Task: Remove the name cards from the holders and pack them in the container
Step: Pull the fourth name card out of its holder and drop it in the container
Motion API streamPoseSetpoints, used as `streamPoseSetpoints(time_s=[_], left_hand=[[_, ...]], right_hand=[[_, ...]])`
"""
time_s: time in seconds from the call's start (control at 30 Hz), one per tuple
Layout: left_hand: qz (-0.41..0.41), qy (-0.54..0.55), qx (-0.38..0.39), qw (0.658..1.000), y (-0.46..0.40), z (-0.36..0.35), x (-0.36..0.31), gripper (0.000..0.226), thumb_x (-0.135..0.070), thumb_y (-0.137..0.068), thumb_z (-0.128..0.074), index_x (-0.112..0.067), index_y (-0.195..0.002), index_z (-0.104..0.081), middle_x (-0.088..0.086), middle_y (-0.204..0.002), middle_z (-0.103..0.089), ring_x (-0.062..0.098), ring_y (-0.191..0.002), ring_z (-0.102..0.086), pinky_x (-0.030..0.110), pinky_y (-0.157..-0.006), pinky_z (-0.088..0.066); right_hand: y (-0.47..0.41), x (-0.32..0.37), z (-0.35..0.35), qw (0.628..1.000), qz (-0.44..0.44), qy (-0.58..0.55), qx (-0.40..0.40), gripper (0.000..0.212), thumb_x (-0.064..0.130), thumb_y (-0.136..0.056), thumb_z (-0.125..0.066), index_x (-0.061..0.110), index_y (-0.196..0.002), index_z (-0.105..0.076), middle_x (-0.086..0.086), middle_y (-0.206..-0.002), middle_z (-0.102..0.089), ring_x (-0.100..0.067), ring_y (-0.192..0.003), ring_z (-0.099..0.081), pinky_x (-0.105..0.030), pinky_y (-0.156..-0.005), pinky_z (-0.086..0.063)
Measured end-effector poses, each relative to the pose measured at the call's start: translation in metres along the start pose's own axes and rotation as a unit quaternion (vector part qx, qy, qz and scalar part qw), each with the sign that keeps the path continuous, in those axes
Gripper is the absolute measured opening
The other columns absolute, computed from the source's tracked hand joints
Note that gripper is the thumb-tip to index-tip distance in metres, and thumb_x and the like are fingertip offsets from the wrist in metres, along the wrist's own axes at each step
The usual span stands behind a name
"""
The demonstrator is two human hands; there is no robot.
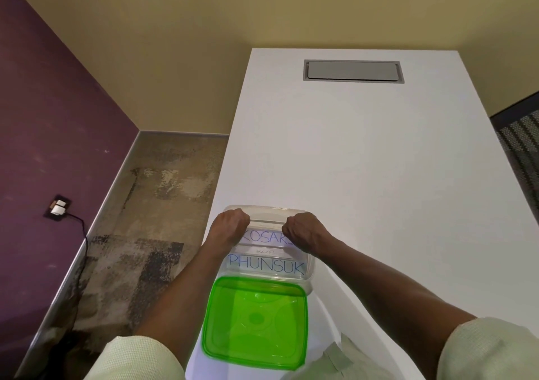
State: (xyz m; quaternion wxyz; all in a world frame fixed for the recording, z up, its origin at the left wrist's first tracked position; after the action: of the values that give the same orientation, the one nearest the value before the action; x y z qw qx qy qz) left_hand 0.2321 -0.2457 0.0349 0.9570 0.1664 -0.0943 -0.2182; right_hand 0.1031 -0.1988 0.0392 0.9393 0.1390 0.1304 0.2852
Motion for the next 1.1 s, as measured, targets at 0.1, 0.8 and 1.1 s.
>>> streamPoseSetpoints(time_s=[0.1,0.8,1.1], left_hand=[[0.006,0.008,0.000,1.000,-0.001,0.000,0.000,0.025,0.003,-0.088,-0.047,-0.004,-0.102,-0.067,0.017,-0.106,-0.067,0.035,-0.098,-0.066,0.036,-0.081,-0.052],[0.049,0.196,-0.104,0.974,0.014,0.045,0.015,0.030,-0.011,-0.092,-0.059,-0.012,-0.121,-0.066,0.016,-0.121,-0.066,0.033,-0.110,-0.063,0.037,-0.091,-0.052],[0.162,0.273,-0.173,0.932,0.044,0.055,0.048,0.025,-0.017,-0.089,-0.063,-0.006,-0.111,-0.068,0.015,-0.108,-0.070,0.031,-0.098,-0.065,0.033,-0.078,-0.052]], right_hand=[[-0.005,-0.001,0.000,0.999,0.002,-0.047,-0.025,0.028,-0.001,-0.096,-0.034,0.006,-0.097,-0.061,-0.014,-0.100,-0.064,-0.032,-0.091,-0.062,-0.034,-0.065,-0.037],[0.014,-0.030,0.037,0.979,-0.071,-0.156,-0.110,0.014,0.004,-0.084,-0.051,0.006,-0.071,-0.053,-0.015,-0.073,-0.061,-0.033,-0.063,-0.053,-0.029,-0.051,-0.029],[0.062,-0.057,0.058,0.947,-0.160,-0.168,-0.220,0.042,-0.007,-0.064,-0.061,0.015,-0.060,-0.026,-0.003,-0.050,-0.023,-0.023,-0.047,-0.022,-0.024,-0.043,-0.012]])
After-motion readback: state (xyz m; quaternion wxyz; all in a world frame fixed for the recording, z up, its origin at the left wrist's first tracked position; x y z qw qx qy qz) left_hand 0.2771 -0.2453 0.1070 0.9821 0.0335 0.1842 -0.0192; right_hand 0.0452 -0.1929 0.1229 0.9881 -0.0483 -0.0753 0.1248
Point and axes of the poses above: each hand's wrist, its own y-axis away from the middle knuckle, its own z-axis out of the back of the hand, x = y × z, the point moved 9 cm from there along -y, towards the middle knuckle
